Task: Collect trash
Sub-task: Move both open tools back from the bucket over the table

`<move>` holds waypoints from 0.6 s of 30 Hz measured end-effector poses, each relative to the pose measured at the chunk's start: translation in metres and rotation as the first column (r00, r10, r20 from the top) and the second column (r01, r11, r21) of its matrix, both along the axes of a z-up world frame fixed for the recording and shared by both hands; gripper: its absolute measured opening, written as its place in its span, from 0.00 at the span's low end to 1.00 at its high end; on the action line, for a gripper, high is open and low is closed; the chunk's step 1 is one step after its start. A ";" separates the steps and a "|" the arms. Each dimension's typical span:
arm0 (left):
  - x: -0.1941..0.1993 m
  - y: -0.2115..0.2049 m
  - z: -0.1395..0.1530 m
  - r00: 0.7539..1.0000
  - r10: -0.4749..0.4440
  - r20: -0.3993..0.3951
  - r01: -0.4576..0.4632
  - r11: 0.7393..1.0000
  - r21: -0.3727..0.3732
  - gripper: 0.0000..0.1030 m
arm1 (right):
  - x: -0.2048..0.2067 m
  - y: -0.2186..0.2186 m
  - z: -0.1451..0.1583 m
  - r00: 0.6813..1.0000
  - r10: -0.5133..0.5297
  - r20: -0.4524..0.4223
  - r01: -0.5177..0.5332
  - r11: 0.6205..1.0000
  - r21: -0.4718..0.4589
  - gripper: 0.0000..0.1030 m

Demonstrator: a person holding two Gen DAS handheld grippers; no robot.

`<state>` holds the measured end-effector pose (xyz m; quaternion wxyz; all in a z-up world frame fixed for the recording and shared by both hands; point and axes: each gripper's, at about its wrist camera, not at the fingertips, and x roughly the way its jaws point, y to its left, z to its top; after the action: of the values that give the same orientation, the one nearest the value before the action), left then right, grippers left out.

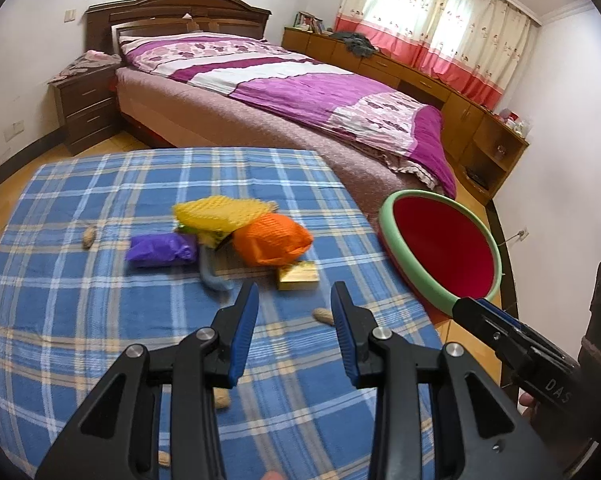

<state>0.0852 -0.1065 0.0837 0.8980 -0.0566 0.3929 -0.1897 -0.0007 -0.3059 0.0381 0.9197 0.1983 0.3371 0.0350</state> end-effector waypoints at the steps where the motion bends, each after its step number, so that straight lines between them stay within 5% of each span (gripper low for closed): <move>1: 0.000 0.004 0.000 1.000 0.006 -0.001 -0.006 1.000 -0.001 0.36 | 0.001 0.002 0.000 1.000 0.002 -0.003 -0.002 1.000 0.000 0.59; 18: 0.017 0.051 -0.012 0.996 0.084 -0.008 -0.084 0.996 0.023 0.36 | 0.027 0.036 -0.007 0.999 0.045 -0.029 -0.045 0.999 -0.027 0.61</move>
<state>0.1023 -0.0554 0.0716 0.9039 -0.0640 0.3965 -0.1471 0.0265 -0.2695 0.0310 0.9165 0.1785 0.3549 0.0482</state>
